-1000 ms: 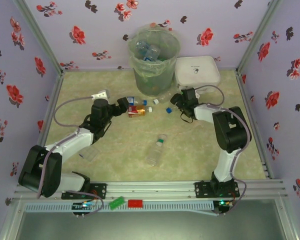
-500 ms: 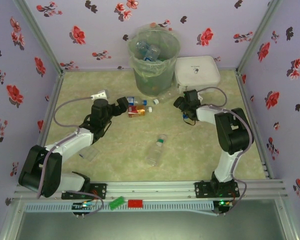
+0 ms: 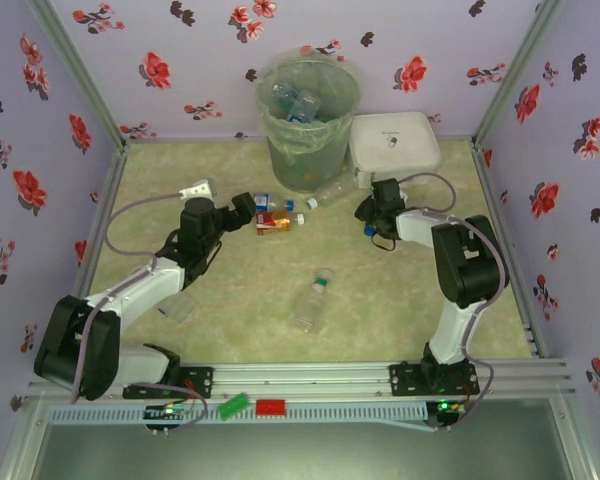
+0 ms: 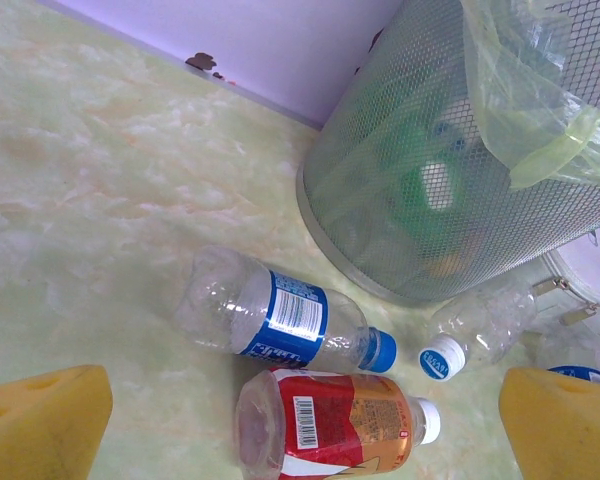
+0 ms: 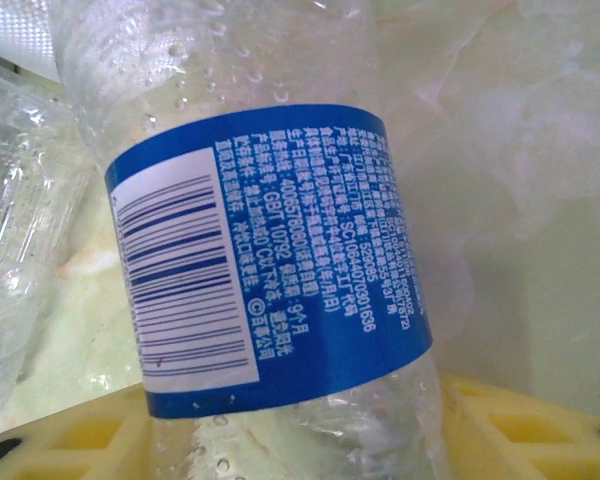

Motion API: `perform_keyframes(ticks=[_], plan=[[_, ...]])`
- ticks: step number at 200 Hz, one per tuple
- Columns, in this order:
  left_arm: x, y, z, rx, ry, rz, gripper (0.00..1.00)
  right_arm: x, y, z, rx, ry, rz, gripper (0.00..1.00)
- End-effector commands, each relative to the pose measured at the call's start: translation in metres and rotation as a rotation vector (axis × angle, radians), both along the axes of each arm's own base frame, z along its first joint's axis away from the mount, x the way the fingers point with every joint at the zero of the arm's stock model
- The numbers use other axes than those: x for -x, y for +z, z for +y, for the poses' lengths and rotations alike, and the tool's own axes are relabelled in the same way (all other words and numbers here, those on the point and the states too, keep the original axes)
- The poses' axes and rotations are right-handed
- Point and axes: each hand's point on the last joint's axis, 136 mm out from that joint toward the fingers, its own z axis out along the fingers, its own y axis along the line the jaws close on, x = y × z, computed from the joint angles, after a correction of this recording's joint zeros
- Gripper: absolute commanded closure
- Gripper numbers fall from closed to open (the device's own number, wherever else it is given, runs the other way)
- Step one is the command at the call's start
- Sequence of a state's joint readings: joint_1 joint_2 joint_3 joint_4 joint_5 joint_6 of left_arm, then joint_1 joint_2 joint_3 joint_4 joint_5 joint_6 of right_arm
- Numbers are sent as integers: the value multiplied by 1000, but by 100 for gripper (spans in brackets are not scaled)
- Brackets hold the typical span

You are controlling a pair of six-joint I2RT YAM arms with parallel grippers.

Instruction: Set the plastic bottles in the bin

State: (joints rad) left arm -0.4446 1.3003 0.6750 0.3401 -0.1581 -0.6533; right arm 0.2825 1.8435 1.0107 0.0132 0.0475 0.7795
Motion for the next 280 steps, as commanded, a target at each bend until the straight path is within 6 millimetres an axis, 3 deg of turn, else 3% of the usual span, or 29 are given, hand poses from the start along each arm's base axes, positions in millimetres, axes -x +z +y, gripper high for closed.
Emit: perform_keyframes(ticks=[1,47,109,128,157,186,203,257,280], plan=[[-3,7,7,17,40,-22,0,-1,18,-10,24,16,-69,45],[-7,0,5,23,44,-2,0,-1,91,2,1,116,-208,51],[-5,-15,5,16,42,23,0,-15,241,28,-81,253,-521,52],[-4,-21,6,14,41,31,0,-24,281,37,-113,282,-611,52],[1,-25,5,0,24,45,0,-44,321,55,-132,336,-684,54],[8,-26,9,-32,13,59,0,-72,346,79,-146,377,-731,54],[13,-26,11,-43,10,63,0,-91,348,96,-147,392,-739,54],[20,-30,9,59,27,83,0,-144,334,136,-83,414,-714,52],[15,-22,0,75,-10,78,0,-157,326,142,-53,410,-697,42]])
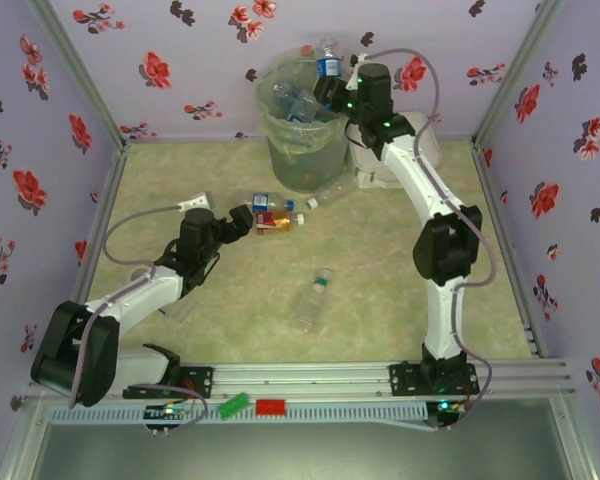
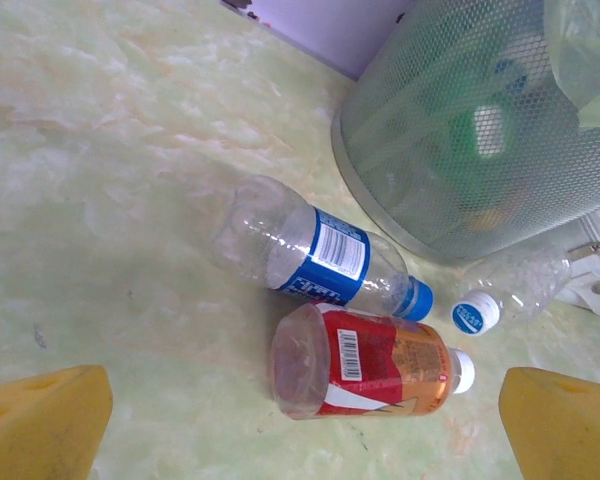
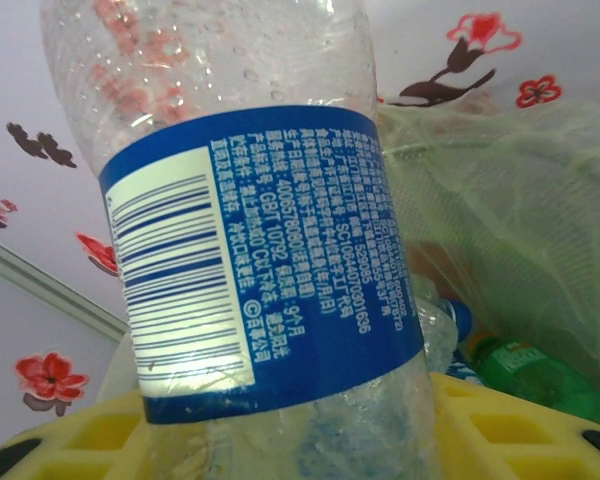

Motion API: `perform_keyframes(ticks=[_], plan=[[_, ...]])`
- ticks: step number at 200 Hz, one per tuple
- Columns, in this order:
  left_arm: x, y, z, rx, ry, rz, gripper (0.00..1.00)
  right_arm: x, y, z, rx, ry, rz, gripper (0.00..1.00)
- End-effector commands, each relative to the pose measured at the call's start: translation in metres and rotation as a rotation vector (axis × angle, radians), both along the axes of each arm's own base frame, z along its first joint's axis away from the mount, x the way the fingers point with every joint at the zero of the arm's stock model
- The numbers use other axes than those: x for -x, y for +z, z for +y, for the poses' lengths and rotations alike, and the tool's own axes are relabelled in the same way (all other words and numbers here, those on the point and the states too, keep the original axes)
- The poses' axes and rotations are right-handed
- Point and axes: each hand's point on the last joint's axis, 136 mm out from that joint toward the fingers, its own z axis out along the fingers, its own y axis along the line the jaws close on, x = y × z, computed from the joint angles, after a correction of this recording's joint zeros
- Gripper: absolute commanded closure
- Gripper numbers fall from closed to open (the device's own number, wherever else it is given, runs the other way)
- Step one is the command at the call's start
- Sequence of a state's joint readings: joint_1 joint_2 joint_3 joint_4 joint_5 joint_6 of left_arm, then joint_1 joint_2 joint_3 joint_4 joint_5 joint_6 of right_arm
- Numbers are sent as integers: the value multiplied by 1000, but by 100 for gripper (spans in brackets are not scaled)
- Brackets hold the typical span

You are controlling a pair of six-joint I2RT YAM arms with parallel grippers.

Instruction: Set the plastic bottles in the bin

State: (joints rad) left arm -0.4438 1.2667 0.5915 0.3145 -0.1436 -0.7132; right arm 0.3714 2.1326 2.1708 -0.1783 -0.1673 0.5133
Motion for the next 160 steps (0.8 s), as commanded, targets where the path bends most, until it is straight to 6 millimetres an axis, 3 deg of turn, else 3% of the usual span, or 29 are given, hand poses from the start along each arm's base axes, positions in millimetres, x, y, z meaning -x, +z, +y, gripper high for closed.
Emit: perform_keyframes(ticks=[1,22,62,102,131,160], plan=[[-5,10,-7,50,-21,-9,0,-7,8,2,52,-25,-18,41],[-8,19,-13,20,-55,-8,0,-13,13,3,49,-31,-33,24],[-9,22,-14,-23,-80,8,0,-3,52,-4,33,-53,-101,1],[-9,26,-20,-30,-109,12,0,35,72,-17,95,-54,-80,0],[-11,31,-29,-27,-149,14,0,76,59,-21,141,-58,-47,0],[-18,31,-37,-24,-156,27,0,131,18,-27,234,-89,24,0]])
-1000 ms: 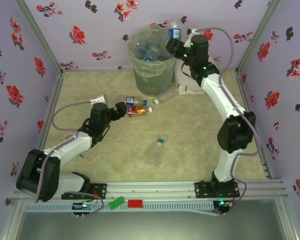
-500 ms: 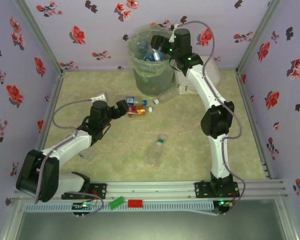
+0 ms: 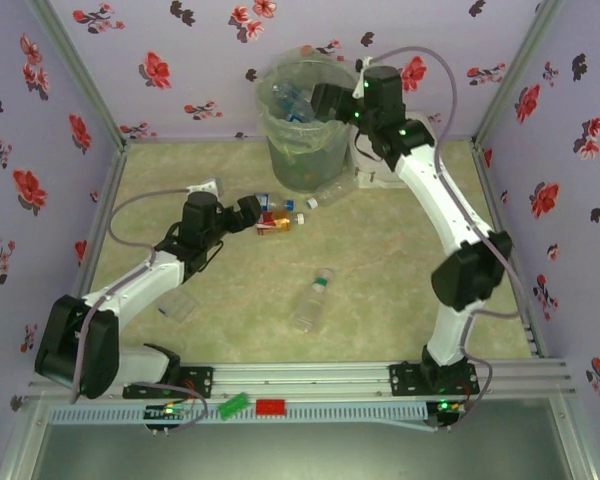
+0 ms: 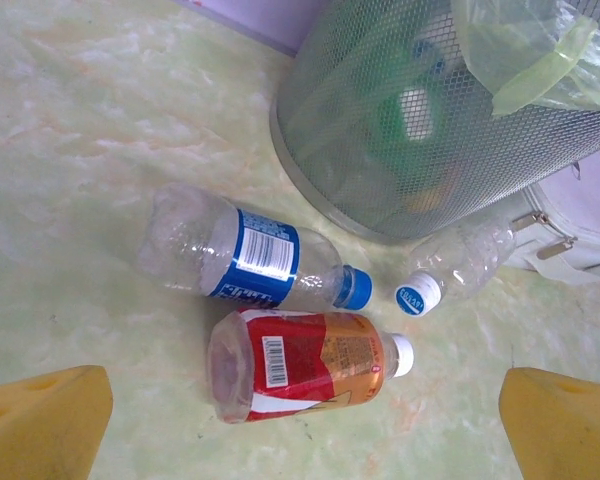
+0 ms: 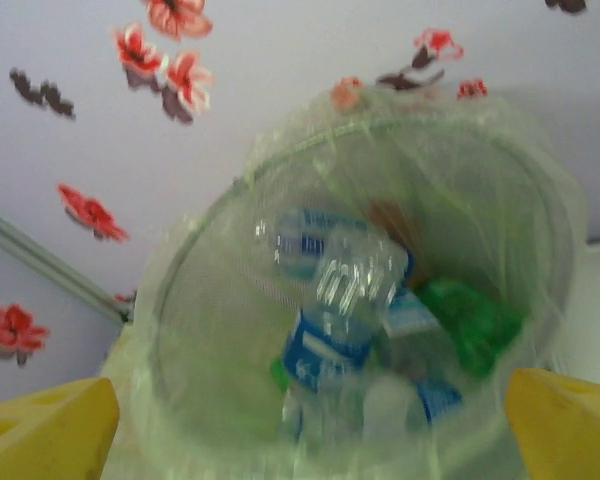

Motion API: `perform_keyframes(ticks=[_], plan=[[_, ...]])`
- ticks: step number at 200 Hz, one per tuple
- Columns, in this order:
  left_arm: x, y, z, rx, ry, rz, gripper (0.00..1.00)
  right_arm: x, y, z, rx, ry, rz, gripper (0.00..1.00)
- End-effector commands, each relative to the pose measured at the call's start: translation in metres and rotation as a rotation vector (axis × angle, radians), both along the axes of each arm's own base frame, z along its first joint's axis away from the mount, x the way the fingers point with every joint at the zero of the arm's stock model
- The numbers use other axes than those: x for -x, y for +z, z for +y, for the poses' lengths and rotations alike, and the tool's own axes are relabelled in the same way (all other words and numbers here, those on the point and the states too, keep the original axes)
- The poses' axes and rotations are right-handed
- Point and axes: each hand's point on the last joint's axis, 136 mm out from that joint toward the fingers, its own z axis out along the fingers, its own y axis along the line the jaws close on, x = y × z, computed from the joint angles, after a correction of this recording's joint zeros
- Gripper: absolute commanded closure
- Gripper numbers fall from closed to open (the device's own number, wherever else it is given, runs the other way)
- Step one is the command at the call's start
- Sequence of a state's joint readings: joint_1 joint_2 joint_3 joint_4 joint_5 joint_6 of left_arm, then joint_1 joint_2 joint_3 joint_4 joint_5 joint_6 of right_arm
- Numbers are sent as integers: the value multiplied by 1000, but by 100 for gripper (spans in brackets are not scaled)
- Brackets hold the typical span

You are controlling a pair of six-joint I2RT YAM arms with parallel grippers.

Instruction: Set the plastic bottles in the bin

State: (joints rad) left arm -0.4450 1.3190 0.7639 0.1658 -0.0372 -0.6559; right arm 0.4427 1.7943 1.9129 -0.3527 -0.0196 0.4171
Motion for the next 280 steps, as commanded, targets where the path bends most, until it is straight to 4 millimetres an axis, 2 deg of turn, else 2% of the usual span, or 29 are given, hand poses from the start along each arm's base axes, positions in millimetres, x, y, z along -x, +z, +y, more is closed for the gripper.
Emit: perform_keyframes(ticks=[1,16,51,85,112,136,150,178,230,280], plan=[[-6,6,-10,-4,-33,-2,0,40,-15,-7,85,-46,2,0],[-11,11,-14,30,-25,-18,0,72,-36,-13,128,-81,29,0],[-23,25,-25,57,-32,-57,0,146,-106,-18,179,-89,175,0],[-24,30,-21,66,-13,-92,0,208,-171,-18,189,-68,350,0],[-21,24,-15,71,10,-105,0,252,-217,-6,205,-45,482,0],[-19,18,-14,92,21,-100,0,285,-249,10,248,-8,585,1],[-18,13,-13,97,24,-90,0,295,-261,24,251,12,622,0],[-11,7,-10,90,22,-76,0,302,-280,44,313,39,658,0],[10,-13,7,85,67,-40,0,305,-320,40,455,18,736,2],[28,-31,25,46,109,-12,0,314,-343,43,512,45,806,5]])
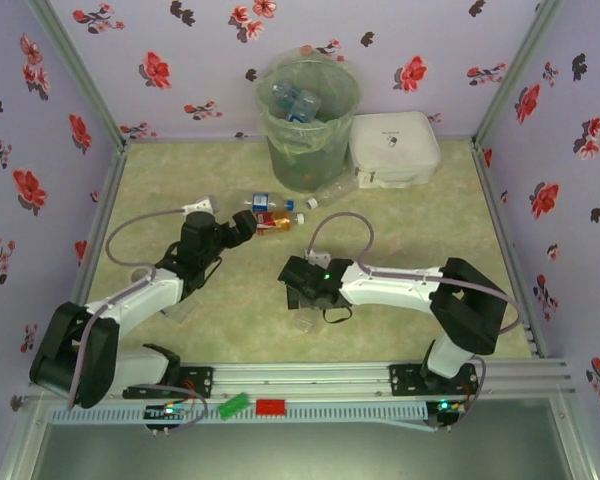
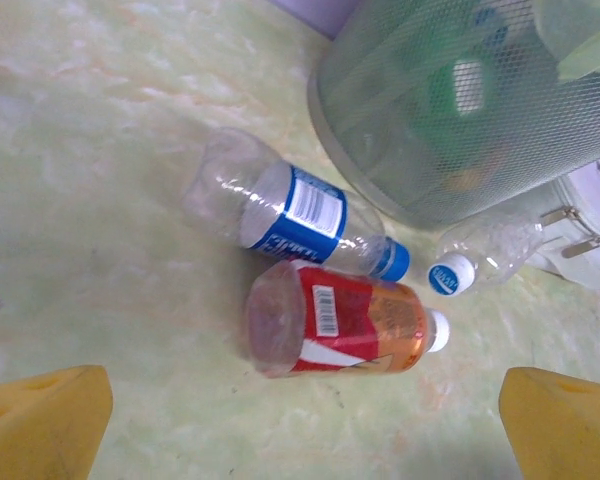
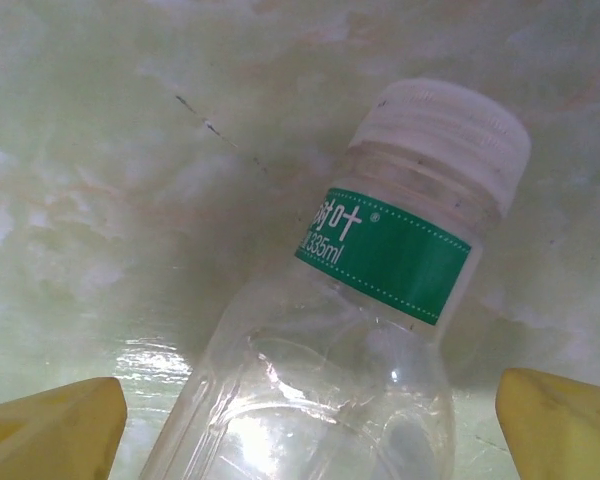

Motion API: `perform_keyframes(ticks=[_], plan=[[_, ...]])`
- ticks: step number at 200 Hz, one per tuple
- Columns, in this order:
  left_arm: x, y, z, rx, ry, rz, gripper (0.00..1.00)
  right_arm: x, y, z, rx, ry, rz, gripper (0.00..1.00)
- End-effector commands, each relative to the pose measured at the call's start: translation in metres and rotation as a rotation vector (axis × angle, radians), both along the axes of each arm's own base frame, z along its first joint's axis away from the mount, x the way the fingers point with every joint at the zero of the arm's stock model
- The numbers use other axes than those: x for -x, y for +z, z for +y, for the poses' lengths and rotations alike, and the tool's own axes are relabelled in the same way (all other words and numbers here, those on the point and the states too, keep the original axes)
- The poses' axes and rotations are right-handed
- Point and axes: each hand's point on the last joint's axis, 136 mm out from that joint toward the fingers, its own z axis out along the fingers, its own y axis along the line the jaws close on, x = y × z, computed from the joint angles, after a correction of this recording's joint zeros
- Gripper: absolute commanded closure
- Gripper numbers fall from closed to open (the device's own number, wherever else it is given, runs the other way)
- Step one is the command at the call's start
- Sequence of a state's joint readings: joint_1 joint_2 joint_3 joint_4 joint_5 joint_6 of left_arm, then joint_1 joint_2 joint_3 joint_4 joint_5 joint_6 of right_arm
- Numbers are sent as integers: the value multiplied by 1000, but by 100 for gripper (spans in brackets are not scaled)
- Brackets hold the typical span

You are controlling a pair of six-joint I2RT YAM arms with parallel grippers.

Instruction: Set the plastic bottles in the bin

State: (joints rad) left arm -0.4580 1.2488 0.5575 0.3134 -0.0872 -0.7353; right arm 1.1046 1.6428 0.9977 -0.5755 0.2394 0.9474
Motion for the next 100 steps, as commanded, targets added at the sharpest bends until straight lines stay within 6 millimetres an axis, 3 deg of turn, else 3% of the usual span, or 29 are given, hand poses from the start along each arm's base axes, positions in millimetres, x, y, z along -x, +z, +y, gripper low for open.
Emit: perform_keyframes(ticks=[1,43,100], plan=[[3,3,9,-5,42,-15,0,6,-5,1,24,4,46,5],[4,1,10,-18,42,-10,0,24,-24,-13,39,-15,119,8],[2,0,9,-6,50,1,0,24,-23,-7,10,-5,118,32]])
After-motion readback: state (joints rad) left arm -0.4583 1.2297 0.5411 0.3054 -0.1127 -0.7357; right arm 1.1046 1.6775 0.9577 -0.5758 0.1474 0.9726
